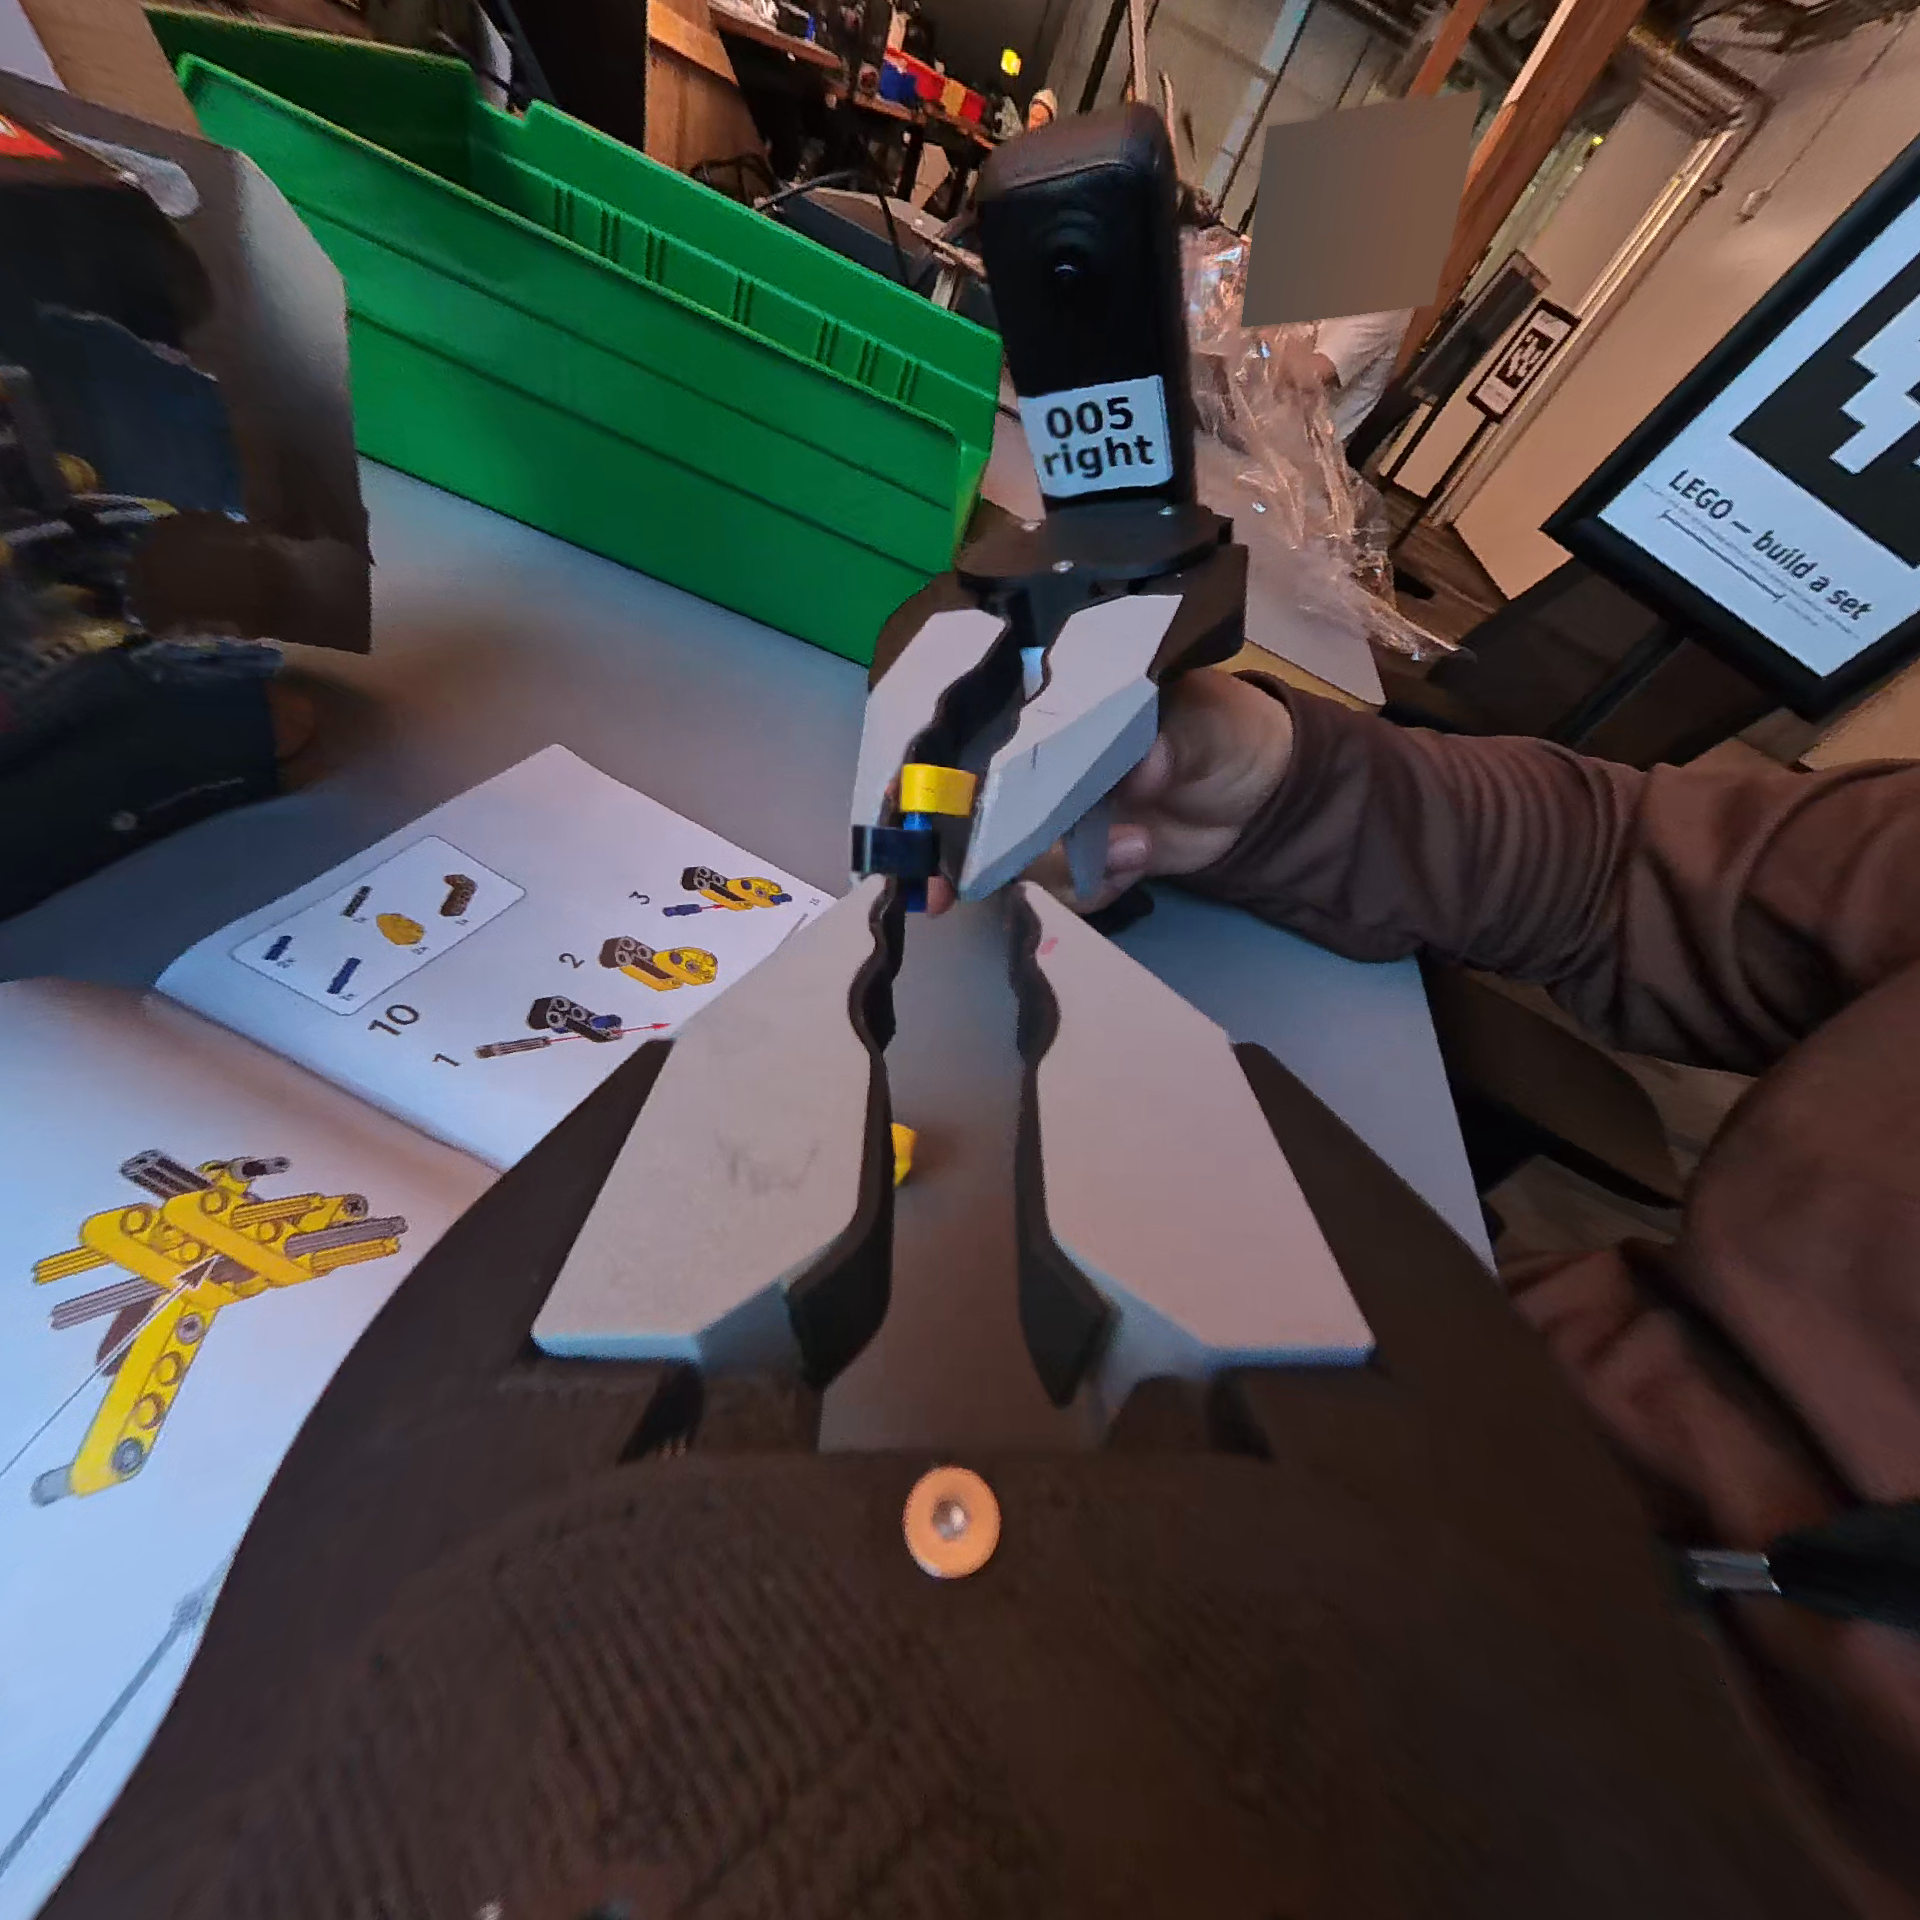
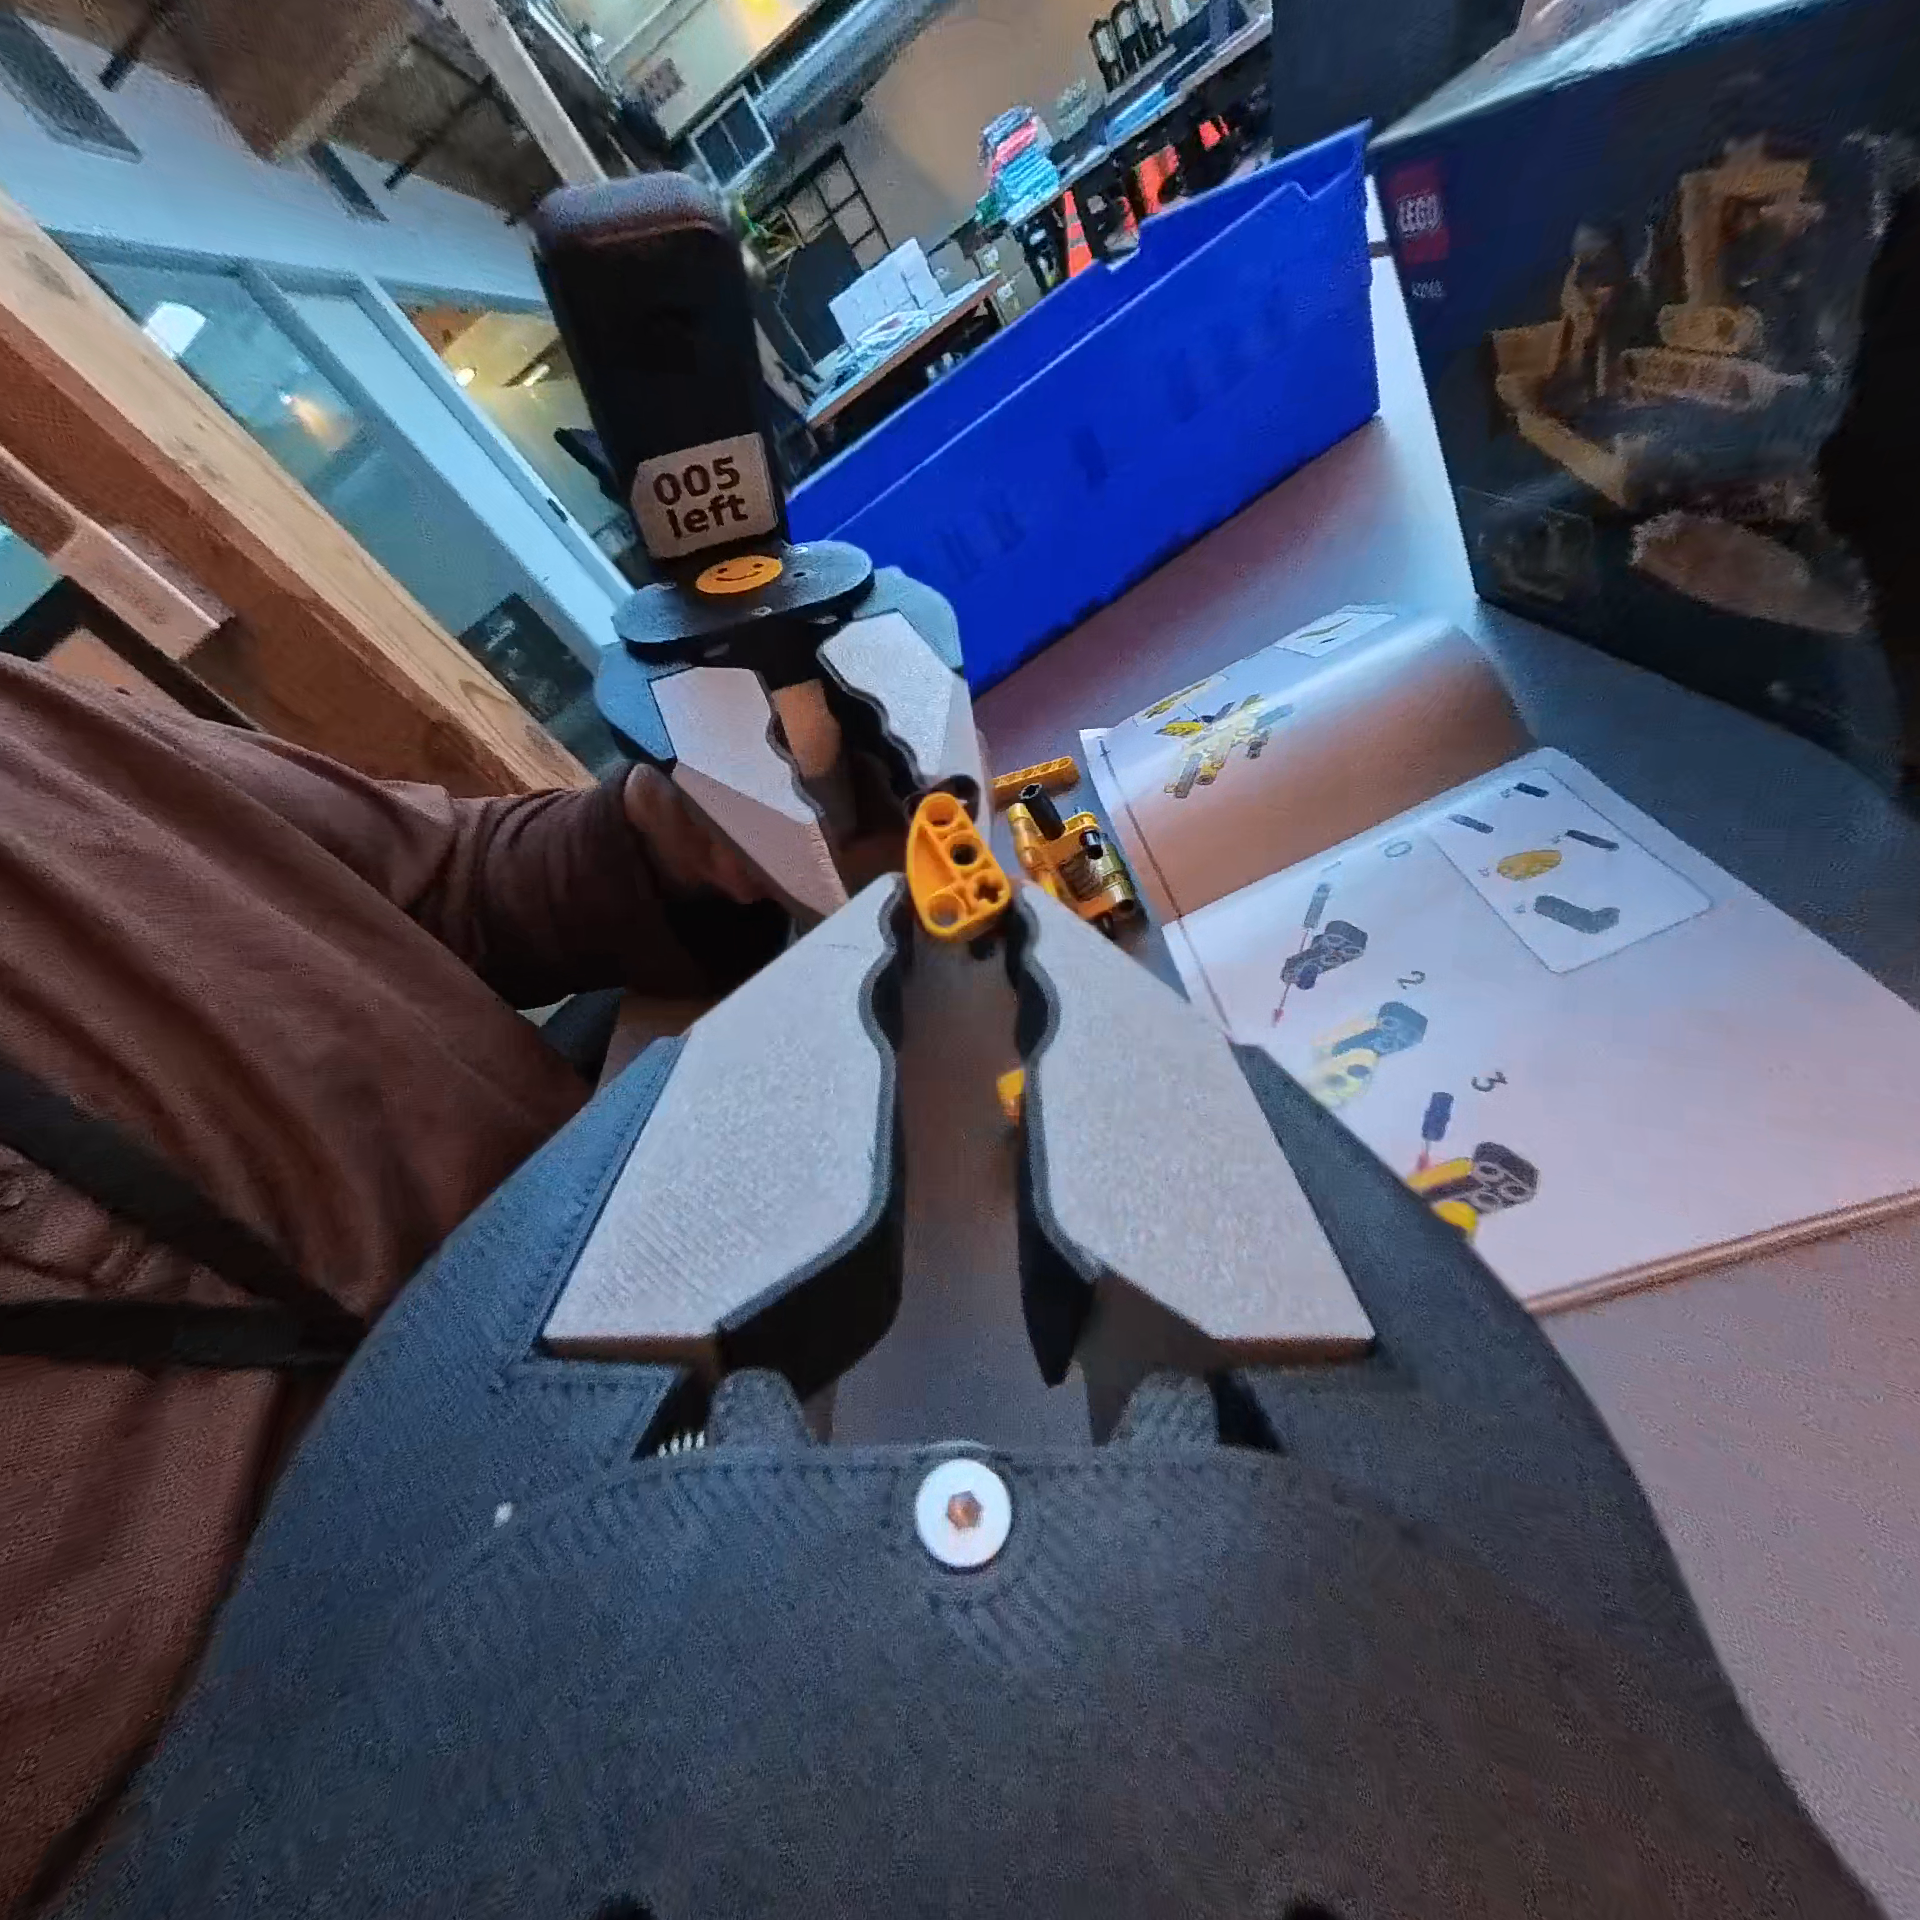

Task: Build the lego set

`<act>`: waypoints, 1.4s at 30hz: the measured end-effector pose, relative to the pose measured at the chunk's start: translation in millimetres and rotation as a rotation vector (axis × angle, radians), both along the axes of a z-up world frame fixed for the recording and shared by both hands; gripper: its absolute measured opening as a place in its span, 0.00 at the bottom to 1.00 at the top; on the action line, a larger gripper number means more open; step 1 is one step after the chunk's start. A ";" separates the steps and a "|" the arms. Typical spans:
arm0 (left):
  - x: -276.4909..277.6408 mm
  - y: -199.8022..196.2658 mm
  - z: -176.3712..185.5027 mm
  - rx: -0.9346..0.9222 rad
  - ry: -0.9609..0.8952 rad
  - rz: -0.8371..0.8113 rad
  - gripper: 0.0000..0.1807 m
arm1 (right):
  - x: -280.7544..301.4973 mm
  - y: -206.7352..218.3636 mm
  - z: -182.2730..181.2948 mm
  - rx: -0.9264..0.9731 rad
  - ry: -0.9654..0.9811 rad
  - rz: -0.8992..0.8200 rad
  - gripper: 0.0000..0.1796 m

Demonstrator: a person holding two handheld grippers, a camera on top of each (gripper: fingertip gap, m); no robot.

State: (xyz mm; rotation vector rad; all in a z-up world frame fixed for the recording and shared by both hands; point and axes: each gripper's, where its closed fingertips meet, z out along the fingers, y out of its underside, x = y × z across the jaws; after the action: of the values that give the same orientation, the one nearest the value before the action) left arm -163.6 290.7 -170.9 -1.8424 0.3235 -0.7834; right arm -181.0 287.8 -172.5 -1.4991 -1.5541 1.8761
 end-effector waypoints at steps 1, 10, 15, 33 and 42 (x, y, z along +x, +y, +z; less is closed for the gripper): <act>-0.6 0.2 -0.2 0.007 0.005 0.002 0.09 | 0.0 -1.2 -0.2 -0.010 -0.002 0.007 0.08; -11.2 -1.0 6.6 0.011 -0.039 0.013 0.12 | 6.8 -2.7 4.0 -0.072 -0.014 0.059 0.08; -2.7 -3.5 14.2 0.013 -0.148 -0.041 0.09 | 9.6 -11.8 6.9 -0.145 -0.025 0.123 0.07; 1.3 -2.7 -1.5 -0.158 -0.287 -0.043 0.07 | 8.5 -0.5 11.6 0.560 0.132 -0.100 0.00; 3.2 -0.5 -4.1 -0.169 -0.297 -0.030 0.07 | 14.2 3.9 4.7 0.500 0.065 -0.068 0.11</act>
State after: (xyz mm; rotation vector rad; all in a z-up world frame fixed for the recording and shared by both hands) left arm -160.3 290.2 -175.0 -1.8471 0.0961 -1.1173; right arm -166.9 291.7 -167.9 -1.2315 -1.7471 1.3445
